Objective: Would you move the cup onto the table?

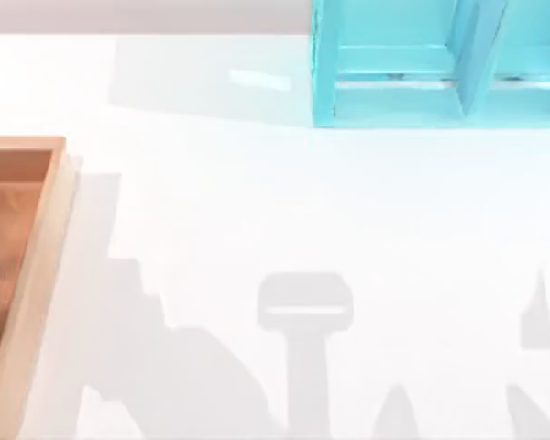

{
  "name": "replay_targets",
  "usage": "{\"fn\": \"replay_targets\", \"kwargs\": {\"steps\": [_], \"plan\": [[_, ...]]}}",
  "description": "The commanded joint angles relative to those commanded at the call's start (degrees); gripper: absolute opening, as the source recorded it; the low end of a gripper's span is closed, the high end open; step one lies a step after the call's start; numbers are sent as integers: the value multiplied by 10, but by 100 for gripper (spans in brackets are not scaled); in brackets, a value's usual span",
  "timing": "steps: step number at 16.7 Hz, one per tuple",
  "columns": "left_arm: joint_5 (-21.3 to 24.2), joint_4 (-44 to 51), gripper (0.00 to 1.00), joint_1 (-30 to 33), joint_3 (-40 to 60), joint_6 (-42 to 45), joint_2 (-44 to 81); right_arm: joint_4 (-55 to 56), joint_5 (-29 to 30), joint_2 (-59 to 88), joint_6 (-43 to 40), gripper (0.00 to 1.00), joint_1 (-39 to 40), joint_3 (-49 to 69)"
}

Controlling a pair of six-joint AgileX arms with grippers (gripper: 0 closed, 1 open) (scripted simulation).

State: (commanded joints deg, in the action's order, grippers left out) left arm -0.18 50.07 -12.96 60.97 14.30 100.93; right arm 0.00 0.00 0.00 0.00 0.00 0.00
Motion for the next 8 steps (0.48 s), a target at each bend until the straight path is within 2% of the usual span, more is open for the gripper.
{"fn": "replay_targets", "kwargs": {"steps": [5,8], "plan": [[0,0,2,0,0,0,0,0,0,0,0,100,0,0],[0,0,0,0,0,0,0,0,0,0,0,100,0,0]]}}
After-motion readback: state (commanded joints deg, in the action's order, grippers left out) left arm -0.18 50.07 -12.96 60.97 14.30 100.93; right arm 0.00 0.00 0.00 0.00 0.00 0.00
